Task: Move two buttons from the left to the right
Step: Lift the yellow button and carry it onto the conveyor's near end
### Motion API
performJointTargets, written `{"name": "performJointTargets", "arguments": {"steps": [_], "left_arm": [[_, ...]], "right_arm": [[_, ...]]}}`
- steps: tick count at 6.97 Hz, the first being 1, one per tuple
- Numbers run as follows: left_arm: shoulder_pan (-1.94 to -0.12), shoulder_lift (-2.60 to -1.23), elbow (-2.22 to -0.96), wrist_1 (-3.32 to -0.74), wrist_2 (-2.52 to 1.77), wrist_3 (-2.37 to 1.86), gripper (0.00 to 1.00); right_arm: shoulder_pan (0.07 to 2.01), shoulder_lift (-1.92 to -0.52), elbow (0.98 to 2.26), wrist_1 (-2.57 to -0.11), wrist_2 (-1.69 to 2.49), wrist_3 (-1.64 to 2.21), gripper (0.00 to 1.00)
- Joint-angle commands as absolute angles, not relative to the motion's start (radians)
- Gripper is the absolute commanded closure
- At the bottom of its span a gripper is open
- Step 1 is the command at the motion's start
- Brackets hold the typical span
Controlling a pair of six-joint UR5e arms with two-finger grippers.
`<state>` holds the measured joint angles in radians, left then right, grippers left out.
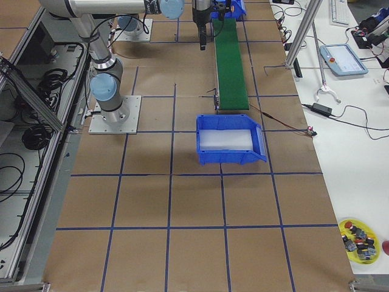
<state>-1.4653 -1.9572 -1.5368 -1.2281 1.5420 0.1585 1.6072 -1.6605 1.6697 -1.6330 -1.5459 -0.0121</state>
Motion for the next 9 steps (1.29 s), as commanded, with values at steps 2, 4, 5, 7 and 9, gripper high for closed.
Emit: {"name": "performJointTargets", "arguments": {"steps": [2,4,5,7,9], "left_arm": [[-1.476,-1.988,-1.672,-1.042,1.596,0.137,0.98],[-1.476,-1.993,-1.686,-1.014,1.609,0.133,0.85],[-1.476,-1.993,-1.681,-1.012,1.600,0.132,0.17],[-1.477,-1.985,-1.657,-1.020,1.588,0.127,0.00],[-1.476,-1.950,-1.646,-1.031,1.531,0.126,0.00]], "right_arm": [[1.592,-1.661,1.655,-1.641,-1.555,-0.011,0.00],[1.597,-1.666,1.657,-1.640,-1.555,0.000,0.00],[1.598,-1.660,1.657,-1.640,-1.552,-0.002,0.00],[1.597,-1.661,1.657,-1.640,-1.554,-0.003,0.00],[1.598,-1.661,1.657,-1.640,-1.552,-0.003,0.00]]}}
